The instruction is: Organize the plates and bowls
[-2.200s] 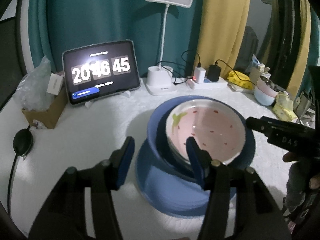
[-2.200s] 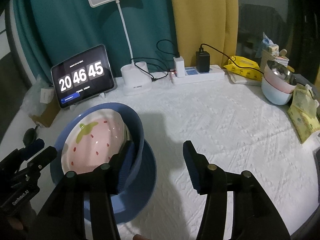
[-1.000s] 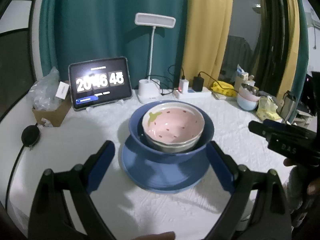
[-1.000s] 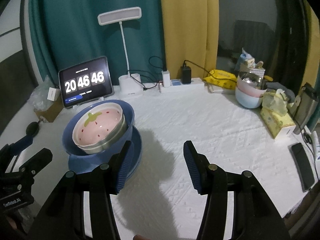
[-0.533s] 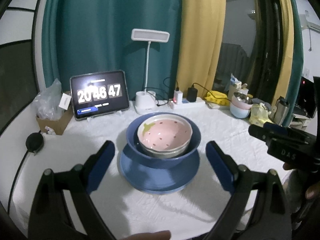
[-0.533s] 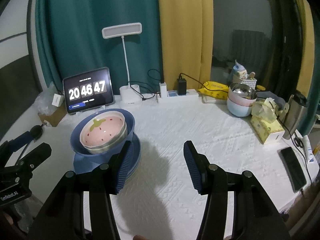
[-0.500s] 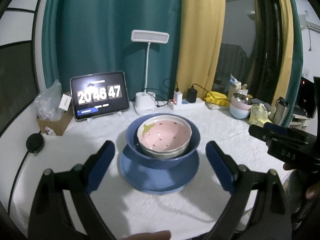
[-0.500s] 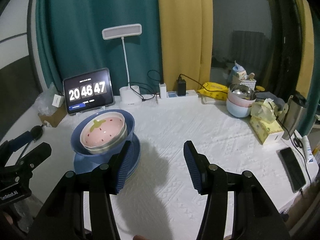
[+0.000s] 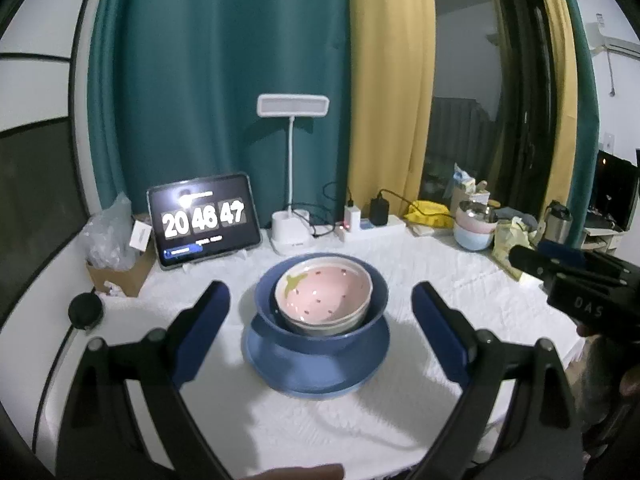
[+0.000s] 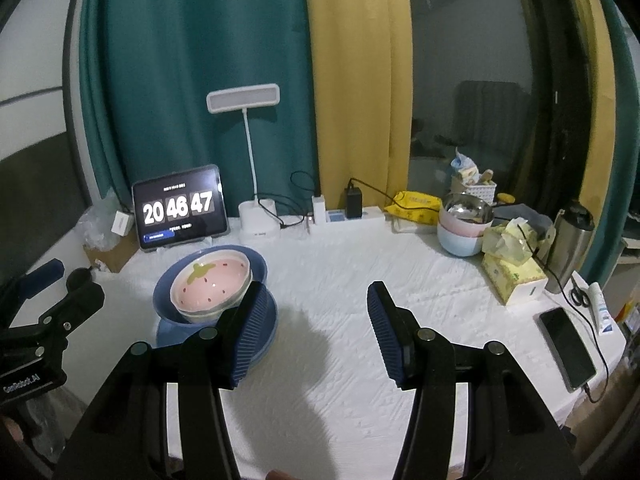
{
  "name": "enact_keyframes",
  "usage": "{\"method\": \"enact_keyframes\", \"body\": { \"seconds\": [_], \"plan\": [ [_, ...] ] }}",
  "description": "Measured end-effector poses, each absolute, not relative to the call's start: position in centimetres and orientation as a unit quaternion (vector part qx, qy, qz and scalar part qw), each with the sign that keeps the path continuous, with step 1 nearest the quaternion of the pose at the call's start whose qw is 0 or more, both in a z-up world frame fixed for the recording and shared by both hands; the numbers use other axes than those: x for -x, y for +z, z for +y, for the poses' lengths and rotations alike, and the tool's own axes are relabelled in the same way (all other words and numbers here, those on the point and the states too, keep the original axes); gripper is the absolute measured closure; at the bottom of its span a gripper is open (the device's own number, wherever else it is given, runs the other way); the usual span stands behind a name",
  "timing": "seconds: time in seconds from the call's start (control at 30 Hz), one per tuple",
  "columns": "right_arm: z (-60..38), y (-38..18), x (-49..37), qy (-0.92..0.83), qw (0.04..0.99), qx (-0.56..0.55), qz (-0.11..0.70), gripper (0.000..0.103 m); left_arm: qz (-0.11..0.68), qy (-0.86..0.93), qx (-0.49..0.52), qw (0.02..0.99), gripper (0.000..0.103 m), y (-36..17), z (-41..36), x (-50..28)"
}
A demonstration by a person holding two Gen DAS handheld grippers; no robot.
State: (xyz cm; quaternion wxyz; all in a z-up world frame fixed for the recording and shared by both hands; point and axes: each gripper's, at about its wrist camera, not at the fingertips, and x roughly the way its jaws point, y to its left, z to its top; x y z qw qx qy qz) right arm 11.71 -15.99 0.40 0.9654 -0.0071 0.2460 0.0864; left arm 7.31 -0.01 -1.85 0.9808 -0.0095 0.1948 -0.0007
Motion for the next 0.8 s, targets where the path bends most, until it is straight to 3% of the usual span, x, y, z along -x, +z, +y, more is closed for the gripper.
{"method": "enact_keyframes", "body": {
  "seconds": [0.8],
  "plan": [
    [-19.1,4.1,-7.8,0.068,0.979,-0.005,0.191,0.047,0.133,-0.006,0.007,0.991,0.01,2.7,-1.0,-3.5]
  ]
}}
